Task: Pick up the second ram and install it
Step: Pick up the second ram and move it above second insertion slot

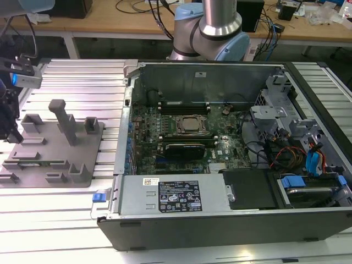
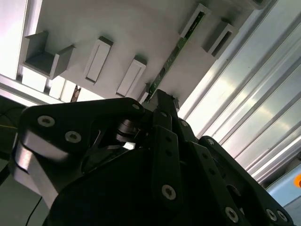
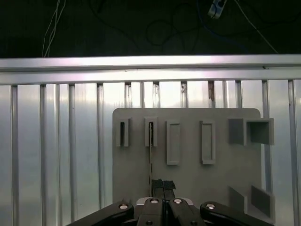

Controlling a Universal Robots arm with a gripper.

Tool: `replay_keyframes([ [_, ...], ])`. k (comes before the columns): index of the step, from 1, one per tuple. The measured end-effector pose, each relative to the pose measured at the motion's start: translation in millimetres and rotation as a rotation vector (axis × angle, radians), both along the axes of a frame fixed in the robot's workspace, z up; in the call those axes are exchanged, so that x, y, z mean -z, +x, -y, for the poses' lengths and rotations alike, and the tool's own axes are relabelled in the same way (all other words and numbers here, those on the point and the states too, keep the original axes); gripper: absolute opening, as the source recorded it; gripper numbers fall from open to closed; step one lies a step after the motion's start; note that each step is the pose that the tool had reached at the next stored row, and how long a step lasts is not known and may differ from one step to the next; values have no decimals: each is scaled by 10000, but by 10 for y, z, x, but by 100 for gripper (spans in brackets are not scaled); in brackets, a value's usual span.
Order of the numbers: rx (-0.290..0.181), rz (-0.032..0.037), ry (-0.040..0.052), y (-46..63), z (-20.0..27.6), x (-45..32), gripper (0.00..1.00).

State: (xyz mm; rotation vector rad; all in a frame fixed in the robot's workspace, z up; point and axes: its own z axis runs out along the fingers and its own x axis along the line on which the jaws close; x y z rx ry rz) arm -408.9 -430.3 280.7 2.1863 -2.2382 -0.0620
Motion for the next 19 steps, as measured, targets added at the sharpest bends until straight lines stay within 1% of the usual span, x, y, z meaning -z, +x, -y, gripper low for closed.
replay_keyframes([
  [3,0,-1,-1,0,0,35,8],
  [6,0,0,0,0,0,158,8],
  [10,2,0,0,-1,3,232,8],
  [12,0,-1,-1,0,19,264,8],
  [14,1,2,2,0,37,317,8],
  [19,0,2,1,0,45,357,8],
])
